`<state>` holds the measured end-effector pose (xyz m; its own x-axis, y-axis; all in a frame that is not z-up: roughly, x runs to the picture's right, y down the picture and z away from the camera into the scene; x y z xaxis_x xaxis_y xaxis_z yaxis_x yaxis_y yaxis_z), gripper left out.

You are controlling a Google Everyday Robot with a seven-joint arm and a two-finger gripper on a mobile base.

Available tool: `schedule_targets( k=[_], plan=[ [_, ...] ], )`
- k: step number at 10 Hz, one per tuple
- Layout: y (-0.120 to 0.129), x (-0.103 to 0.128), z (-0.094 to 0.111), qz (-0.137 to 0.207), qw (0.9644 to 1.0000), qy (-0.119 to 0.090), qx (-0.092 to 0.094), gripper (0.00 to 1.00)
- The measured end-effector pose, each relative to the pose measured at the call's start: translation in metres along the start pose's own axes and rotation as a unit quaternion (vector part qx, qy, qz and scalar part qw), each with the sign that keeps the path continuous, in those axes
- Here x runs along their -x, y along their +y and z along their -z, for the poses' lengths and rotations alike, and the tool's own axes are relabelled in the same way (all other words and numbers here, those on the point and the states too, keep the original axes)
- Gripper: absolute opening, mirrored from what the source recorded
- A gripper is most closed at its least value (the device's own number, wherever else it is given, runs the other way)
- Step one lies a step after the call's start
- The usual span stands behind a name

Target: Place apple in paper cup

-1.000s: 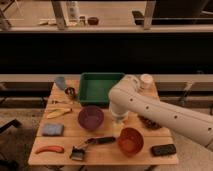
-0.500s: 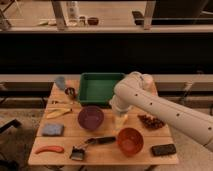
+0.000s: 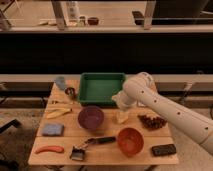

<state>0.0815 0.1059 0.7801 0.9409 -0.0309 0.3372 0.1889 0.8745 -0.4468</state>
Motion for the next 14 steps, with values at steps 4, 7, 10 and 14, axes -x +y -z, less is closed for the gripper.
schedule_targets(
  k=[4,7,10,14],
  plan=[
    [0.007,-0.029,-0.014,-0.026,0.9996,-0.011,0.009,0.80],
    [0.008,-0.040,-0.049,-0.036,0.9984,-0.030,0.030,0.80],
    [0.004,-0.046,-0.057,-0.049,0.9973,-0.042,0.035,0.80],
    [0.007,-0.055,-0.063,-0.061,0.9960,-0.052,0.040,0.80]
  ],
)
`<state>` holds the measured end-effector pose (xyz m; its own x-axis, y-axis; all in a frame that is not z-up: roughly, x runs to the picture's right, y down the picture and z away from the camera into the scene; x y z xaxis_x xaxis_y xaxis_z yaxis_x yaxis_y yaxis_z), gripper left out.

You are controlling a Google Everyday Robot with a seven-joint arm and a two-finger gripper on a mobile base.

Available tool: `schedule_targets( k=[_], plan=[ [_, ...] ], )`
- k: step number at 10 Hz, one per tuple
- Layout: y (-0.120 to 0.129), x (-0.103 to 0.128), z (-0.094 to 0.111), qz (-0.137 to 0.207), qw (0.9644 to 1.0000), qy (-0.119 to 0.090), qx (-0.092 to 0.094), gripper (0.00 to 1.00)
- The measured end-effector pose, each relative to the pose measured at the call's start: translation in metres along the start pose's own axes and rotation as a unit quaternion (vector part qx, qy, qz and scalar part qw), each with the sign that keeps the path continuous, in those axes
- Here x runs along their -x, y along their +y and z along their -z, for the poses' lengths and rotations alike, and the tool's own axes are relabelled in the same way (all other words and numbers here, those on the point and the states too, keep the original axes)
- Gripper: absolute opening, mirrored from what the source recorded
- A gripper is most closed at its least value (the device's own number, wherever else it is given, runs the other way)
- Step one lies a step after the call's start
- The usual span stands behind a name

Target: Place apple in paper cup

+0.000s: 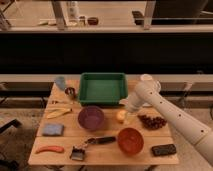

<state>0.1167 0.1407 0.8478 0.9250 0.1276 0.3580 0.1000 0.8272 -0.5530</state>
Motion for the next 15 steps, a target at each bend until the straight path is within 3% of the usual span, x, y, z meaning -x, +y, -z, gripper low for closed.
schedule_targets(
  k=[5,10,13,15],
  plan=[
    [0.012,-0.013,-0.008,-0.010,0.9998,-0.006,0.013,0.80],
    [0.012,0.004,-0.011,-0.001,0.9998,-0.011,0.016,0.62],
    [0.008,0.010,-0.015,0.002,0.9998,-0.012,0.018,0.61],
    [0.009,0.010,-0.016,0.005,0.9997,-0.015,0.017,0.42]
  ],
)
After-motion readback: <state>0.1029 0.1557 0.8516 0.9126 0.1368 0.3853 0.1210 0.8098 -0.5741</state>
